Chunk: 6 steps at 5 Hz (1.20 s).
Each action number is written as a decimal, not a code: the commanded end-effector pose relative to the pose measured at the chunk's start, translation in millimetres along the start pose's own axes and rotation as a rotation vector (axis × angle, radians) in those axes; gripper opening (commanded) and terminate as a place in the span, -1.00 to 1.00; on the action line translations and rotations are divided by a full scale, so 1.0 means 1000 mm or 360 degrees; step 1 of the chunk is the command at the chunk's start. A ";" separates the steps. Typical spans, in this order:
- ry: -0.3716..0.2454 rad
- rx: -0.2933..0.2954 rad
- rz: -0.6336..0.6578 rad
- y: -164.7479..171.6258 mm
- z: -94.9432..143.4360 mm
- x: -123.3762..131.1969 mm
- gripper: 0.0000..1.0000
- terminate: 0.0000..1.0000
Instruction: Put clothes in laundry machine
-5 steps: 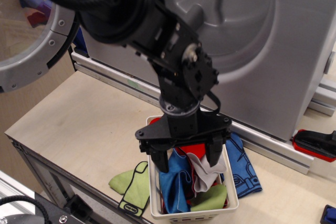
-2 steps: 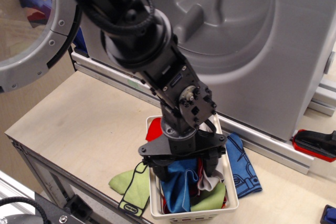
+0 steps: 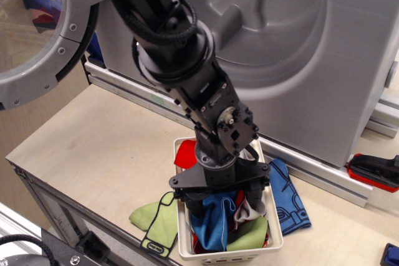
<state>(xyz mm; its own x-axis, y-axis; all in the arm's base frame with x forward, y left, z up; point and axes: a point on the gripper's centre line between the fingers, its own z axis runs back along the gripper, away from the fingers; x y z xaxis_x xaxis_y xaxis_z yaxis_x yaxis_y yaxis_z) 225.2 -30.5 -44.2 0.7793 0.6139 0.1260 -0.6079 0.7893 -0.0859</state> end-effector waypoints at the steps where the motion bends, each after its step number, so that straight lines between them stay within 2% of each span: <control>1: -0.0067 0.0071 -0.0061 0.000 -0.003 0.018 -1.00 -1.00; 2: -0.0093 0.0098 -0.0065 -0.001 0.022 0.026 -1.00 -1.00; 3: -0.0219 0.0119 -0.0086 -0.004 0.052 0.034 -1.00 -1.00; 4: -0.0298 0.0068 -0.0085 -0.011 0.092 0.042 -1.00 -1.00; 5: -0.0439 -0.0043 -0.0168 -0.016 0.142 0.043 -1.00 -1.00; 6: -0.0509 -0.0139 -0.0231 -0.021 0.187 0.052 -1.00 -1.00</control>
<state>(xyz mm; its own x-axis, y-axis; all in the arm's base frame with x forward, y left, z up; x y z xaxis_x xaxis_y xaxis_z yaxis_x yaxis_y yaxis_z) 246.8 -14.6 135.6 0.7810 0.4716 0.4094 -0.4728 0.8748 -0.1060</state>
